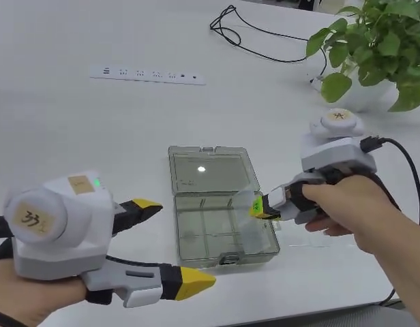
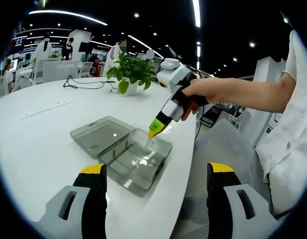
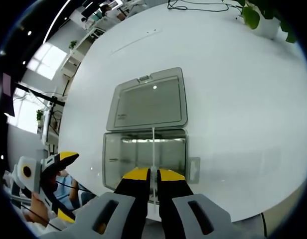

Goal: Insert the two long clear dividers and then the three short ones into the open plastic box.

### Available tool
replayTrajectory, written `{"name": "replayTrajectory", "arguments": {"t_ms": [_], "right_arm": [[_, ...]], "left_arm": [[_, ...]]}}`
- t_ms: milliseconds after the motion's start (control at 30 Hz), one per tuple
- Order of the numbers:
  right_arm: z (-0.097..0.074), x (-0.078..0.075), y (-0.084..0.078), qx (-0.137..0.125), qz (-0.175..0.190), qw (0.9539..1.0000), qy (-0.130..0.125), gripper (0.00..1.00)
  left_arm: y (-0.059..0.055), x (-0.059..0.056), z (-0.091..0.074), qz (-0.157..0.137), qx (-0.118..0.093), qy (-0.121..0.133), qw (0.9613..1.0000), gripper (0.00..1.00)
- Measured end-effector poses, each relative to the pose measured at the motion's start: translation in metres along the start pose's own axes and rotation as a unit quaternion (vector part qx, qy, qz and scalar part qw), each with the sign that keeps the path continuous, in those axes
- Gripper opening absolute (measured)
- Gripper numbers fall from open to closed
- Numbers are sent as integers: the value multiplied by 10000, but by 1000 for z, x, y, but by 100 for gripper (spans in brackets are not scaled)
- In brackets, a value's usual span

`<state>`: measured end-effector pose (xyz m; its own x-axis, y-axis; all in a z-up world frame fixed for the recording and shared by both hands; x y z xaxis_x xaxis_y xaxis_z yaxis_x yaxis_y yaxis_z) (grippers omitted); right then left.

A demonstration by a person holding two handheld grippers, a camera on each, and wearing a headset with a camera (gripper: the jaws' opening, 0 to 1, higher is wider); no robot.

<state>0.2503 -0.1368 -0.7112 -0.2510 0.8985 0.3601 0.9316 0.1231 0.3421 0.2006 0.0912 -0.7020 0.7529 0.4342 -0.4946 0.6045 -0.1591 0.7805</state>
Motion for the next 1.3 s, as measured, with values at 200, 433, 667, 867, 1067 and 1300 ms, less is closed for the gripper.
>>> {"name": "replayTrajectory", "arguments": {"t_ms": [200,433,667,867,1067,1300], "right_arm": [[-2,5,-2,-96,48,9999,18,6],[-4,6,-5,-149,89,9998,-19,6],[-4,6,-5,-143,126,9998,-10,6],[-3,8,-6,-119,97,9999,-46,6],[0,5,-5,-106,92,9999,-68,6],[1,7,-6,-73,52,9999,-87,6]], "left_arm": [[0,0,1,11,-2,-46,10000,84],[0,-1,3,-11,-10,-83,10000,83],[0,0,2,-14,-6,-74,10000,83],[-1,1,1,-34,-18,-60,10000,83],[-2,1,1,-28,-6,-63,10000,83],[-3,2,1,-53,-20,-72,10000,83]]}}
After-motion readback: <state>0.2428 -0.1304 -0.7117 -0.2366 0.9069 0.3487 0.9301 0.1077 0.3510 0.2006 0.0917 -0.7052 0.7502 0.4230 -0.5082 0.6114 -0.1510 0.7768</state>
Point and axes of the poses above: the centre of the closed fingertips' face, and the gripper's own axes: z roughly forward along the fingers, x roughly to its left, y roughly out of its top, the point moved 9 cm from there along -z, roughly backward along the fingers, and after that the axes turned 13 degrees about -z, right-handed, at the moved point
